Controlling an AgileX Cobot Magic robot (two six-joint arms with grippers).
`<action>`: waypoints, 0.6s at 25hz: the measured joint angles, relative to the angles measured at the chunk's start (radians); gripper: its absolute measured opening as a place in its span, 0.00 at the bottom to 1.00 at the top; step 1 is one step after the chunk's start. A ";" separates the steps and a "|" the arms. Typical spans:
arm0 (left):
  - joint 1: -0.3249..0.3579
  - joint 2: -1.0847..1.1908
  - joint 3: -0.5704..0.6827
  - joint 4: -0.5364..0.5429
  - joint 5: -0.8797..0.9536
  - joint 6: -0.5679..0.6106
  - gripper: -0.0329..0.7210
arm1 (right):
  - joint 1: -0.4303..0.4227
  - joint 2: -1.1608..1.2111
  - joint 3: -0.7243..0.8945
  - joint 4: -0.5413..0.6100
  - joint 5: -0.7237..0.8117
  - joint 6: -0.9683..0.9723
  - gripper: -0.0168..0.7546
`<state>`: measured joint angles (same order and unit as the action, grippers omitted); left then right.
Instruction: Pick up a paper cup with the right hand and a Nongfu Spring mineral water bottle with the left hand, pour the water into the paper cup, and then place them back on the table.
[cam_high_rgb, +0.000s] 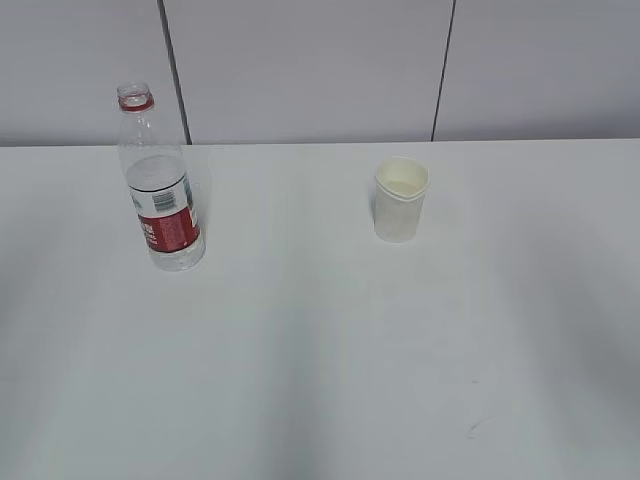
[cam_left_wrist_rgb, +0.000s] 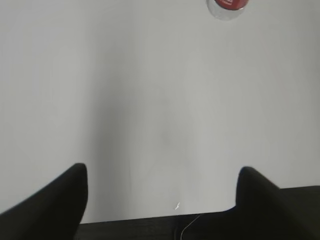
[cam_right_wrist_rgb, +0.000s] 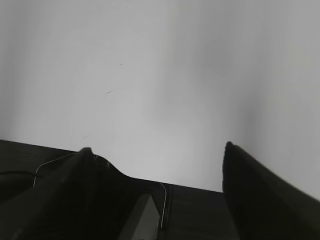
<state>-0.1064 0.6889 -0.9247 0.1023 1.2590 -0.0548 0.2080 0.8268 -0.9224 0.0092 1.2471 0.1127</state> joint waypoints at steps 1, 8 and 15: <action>0.000 -0.035 0.025 -0.001 0.002 0.000 0.78 | 0.000 -0.034 0.020 0.000 0.000 0.000 0.79; 0.000 -0.303 0.161 -0.050 0.010 0.000 0.78 | 0.000 -0.325 0.152 0.000 0.008 -0.013 0.79; 0.000 -0.560 0.227 -0.057 -0.019 0.000 0.78 | 0.000 -0.603 0.270 0.000 0.013 -0.035 0.78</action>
<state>-0.1064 0.1290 -0.6979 0.0450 1.2398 -0.0548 0.2080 0.2239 -0.6522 0.0092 1.2596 0.0775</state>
